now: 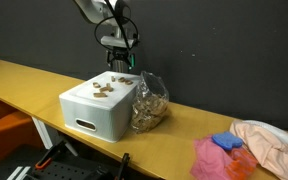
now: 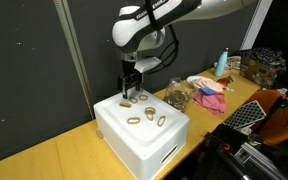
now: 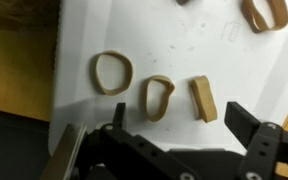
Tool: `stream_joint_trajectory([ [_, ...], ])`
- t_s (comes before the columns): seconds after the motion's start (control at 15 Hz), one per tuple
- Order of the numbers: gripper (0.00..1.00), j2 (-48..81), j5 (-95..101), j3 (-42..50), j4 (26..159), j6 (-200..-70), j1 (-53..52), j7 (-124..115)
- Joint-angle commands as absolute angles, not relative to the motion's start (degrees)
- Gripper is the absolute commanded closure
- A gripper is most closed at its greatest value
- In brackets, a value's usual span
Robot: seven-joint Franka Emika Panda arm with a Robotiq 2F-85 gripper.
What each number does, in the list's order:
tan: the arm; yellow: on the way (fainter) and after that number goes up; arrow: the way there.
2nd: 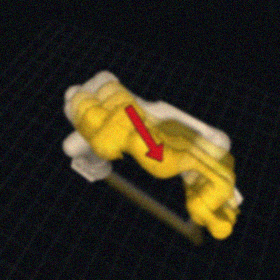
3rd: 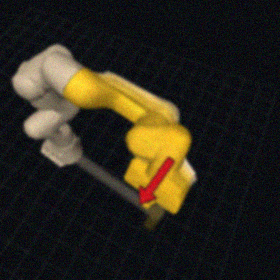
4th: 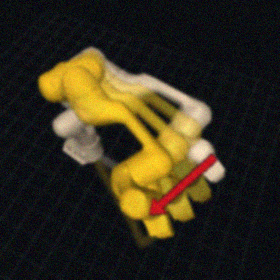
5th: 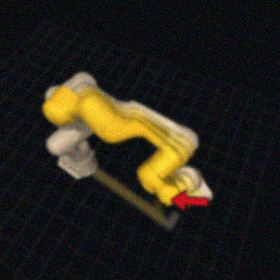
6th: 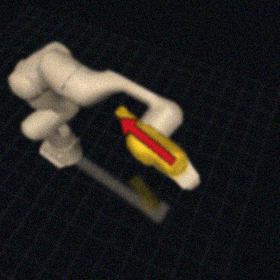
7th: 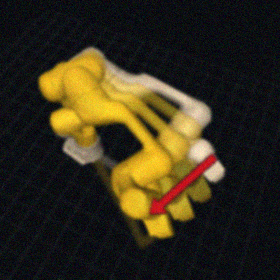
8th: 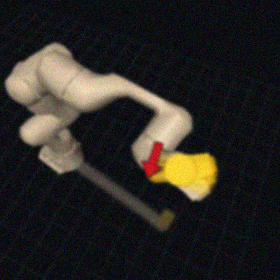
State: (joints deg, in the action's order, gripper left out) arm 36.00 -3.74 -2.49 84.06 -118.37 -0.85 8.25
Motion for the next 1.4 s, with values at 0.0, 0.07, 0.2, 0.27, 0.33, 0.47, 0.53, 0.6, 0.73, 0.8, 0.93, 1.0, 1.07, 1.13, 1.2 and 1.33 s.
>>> stream_joint_trajectory([
  [0.0, 0.0, 36.9, -2.75, -2.78, 83.97, -118.11, -1.48, 7.51],
  [0.07, 0.0, 37.06, -2.69, -2.85, 84.26, -118.29, -1.66, 7.54],
  [0.2, 0.0, 37.05, -2.55, -2.77, 85.09, -118.47, -1.94, 7.44],
  [0.27, 0.0, 36.97, -2.37, -2.64, 85.47, -118.57, -2.09, 7.39],
  [0.33, 0.16, 36.96, -2.34, -2.63, 85.74, -118.65, -2.14, 7.44],
  [0.47, 0.32, 36.85, -2.29, -2.57, 86.42, -118.8, -2.12, 7.47],
  [0.53, 0.42, 36.86, -2.27, -2.53, 86.72, -118.9, -2.06, 7.5],
  [0.6, 0.49, 36.85, -2.24, -2.47, 86.93, -118.9, -2.04, 7.45],
  [0.73, 0.64, 36.62, -2.05, -2.34, 87.16, -119.08, -1.97, 7.47],
  [0.8, 0.71, 36.44, -1.93, -2.28, 87.34, -119.19, -1.97, 7.44],
  [0.93, 0.86, 36.32, -1.53, -2.23, 87.42, -119.26, -1.99, 7.46],
  [1.0, 0.95, 36.19, -1.38, -2.26, 87.56, -119.32, -2.01, 7.49],
  [1.07, 0.99, 36.03, -1.24, -2.3, 87.62, -119.29, -2.06, 7.5],
  [1.13, 1.0, 35.98, -1.12, -2.29, 87.58, -119.31, -2.08, 7.51],
  [1.2, 1.0, 35.67, -1.01, -2.29, 87.77, -119.31, -2.12, 7.51],
  [1.33, 0.99, 35.35, -0.67, -2.17, 87.95, -119.25, -2.23, 7.45],
])
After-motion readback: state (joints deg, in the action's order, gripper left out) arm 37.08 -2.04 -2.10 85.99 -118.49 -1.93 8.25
